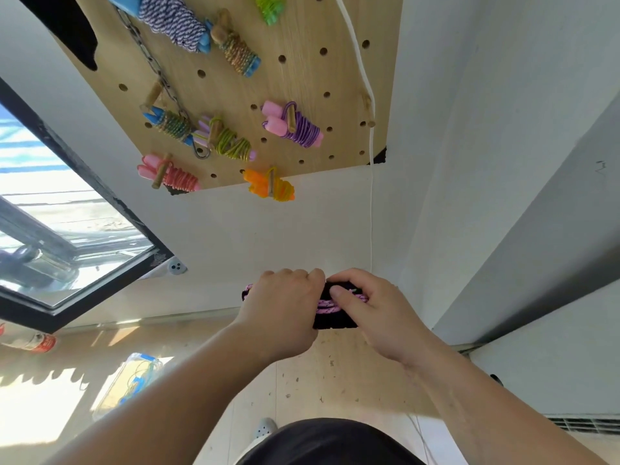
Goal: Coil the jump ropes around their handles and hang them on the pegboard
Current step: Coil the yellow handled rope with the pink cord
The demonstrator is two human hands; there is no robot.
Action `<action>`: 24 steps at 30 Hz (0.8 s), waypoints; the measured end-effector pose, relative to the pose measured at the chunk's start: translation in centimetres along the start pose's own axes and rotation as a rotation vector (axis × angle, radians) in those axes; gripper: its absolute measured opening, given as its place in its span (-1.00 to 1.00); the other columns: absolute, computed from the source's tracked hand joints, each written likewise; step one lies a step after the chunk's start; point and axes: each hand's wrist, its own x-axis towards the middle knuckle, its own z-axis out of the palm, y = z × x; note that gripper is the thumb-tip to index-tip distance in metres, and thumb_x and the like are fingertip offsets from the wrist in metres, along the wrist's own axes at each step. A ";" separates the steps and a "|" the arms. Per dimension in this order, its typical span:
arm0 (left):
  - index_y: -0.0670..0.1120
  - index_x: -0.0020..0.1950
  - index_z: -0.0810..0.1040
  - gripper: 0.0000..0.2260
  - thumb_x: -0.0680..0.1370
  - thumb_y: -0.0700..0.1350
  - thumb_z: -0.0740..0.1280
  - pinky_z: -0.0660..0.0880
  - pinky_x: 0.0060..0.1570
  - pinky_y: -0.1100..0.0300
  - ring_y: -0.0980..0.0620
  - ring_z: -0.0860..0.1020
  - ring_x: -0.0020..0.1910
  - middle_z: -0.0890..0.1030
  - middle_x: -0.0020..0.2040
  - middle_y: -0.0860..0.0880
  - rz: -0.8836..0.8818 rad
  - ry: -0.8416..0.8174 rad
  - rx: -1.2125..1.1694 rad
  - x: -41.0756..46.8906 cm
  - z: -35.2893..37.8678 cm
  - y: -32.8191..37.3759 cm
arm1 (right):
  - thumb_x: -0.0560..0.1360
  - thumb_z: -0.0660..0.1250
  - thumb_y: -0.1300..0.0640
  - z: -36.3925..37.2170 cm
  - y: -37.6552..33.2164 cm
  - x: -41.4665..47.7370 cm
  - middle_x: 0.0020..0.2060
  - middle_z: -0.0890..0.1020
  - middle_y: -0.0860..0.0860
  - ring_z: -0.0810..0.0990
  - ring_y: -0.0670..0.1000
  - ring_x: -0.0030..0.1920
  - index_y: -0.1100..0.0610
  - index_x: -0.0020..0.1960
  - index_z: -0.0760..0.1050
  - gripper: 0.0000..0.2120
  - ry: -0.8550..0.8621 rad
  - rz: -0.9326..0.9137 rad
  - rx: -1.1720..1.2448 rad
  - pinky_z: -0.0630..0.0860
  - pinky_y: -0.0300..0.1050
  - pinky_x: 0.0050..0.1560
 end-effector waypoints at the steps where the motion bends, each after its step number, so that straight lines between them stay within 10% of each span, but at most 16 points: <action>1: 0.00 0.09 0.29 -0.76 0.51 -0.01 0.29 0.29 -0.20 0.10 -0.02 0.41 -0.20 0.50 -0.09 0.05 -0.007 -0.012 0.004 0.1 0.0 0.0 | 0.65 0.22 -0.09 -0.2 0.2 -0.1 -0.05 0.66 -0.22 0.61 -0.16 0.01 -0.17 0.23 0.55 -0.78 0.000 -0.014 -0.087 0.56 -0.10 0.09; 4: 0.00 0.02 0.24 -0.76 0.50 -0.06 0.30 0.31 -0.21 0.10 -0.02 0.43 -0.22 0.44 -0.14 0.05 -0.037 -0.041 0.009 0.4 0.6 -0.3 | 0.63 -0.01 -0.28 -1.3 0.5 -0.6 -0.22 0.59 -0.19 0.59 -0.06 -0.09 -0.18 0.41 0.39 -0.55 -0.015 -0.051 -0.504 0.55 -0.04 0.01; 9: -0.02 0.06 0.30 -0.77 0.49 -0.09 0.32 0.37 -0.19 0.09 -0.03 0.48 -0.19 0.46 -0.14 0.04 -0.139 -0.114 -0.066 1.0 1.4 -1.6 | 0.69 -0.01 -0.16 -2.8 1.2 -1.5 -0.34 0.45 -0.07 0.45 -0.04 -0.30 -0.02 -0.22 0.33 -0.62 0.002 -0.141 -0.746 0.36 -0.13 -0.23; 18: -0.02 -0.01 0.36 -0.78 0.44 -0.10 0.36 0.36 -0.31 0.12 0.03 0.49 -0.25 0.48 -0.21 0.06 -0.167 -0.107 -0.380 1.3 1.3 -2.5 | 0.72 -0.02 -0.08 -3.4 4.6 -2.7 -0.30 0.40 -0.16 0.46 -0.08 -0.30 -0.12 -0.06 0.23 -0.81 -0.168 -0.157 -0.787 0.31 -0.19 -0.32; 24: 0.06 0.07 0.36 -0.77 0.48 -0.02 0.34 0.42 -0.20 0.17 0.05 0.47 -0.19 0.48 -0.14 0.10 0.267 -0.194 -0.245 -0.7 -1.1 -0.1 | 0.59 0.13 0.22 -3.7 5.1 -1.1 -0.33 0.41 -0.05 0.41 0.03 -0.28 -0.04 -0.24 0.23 -0.73 -0.305 -0.188 -0.894 0.29 -0.09 -0.30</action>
